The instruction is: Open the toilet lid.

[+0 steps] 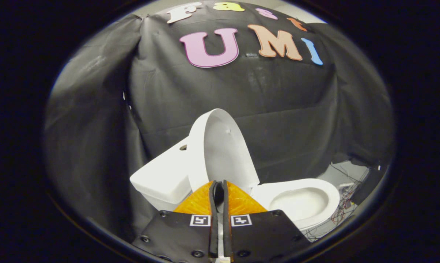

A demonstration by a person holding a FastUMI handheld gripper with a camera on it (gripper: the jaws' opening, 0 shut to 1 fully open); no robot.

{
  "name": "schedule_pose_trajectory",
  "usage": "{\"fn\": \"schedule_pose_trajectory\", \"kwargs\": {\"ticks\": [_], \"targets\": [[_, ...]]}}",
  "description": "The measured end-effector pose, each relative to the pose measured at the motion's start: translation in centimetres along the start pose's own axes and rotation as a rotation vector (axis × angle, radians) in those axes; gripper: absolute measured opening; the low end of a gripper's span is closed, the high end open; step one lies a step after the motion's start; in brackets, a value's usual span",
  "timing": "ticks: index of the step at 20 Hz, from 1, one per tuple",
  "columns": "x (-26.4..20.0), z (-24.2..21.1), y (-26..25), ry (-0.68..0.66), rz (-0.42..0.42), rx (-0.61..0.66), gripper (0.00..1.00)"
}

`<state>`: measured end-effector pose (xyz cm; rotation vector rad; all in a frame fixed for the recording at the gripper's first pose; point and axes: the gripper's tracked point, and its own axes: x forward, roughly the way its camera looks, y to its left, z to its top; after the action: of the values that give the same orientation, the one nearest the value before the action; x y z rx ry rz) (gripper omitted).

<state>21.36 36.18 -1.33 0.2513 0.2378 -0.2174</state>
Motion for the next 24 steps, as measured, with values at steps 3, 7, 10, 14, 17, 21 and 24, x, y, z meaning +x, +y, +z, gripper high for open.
{"fn": "schedule_pose_trajectory", "kwargs": {"ticks": [3, 7, 10, 14, 17, 21, 24], "targets": [[0.2, 0.0, 0.6, -0.009, -0.001, 0.016, 0.06], [0.5, -0.1, 1.2, 0.002, -0.023, -0.055, 0.06], [0.3, -0.1, 1.0, 0.001, -0.025, -0.053, 0.06], [0.2, -0.2, 0.7, 0.014, 0.008, -0.044, 0.13], [-0.3, 0.0, 0.8, 0.024, 0.067, -0.031, 0.18], [-0.5, -0.4, 0.6, 0.019, 0.098, -0.045, 0.39], [-0.9, -1.0, -0.6, 0.029, 0.074, -0.045, 0.63]]}}
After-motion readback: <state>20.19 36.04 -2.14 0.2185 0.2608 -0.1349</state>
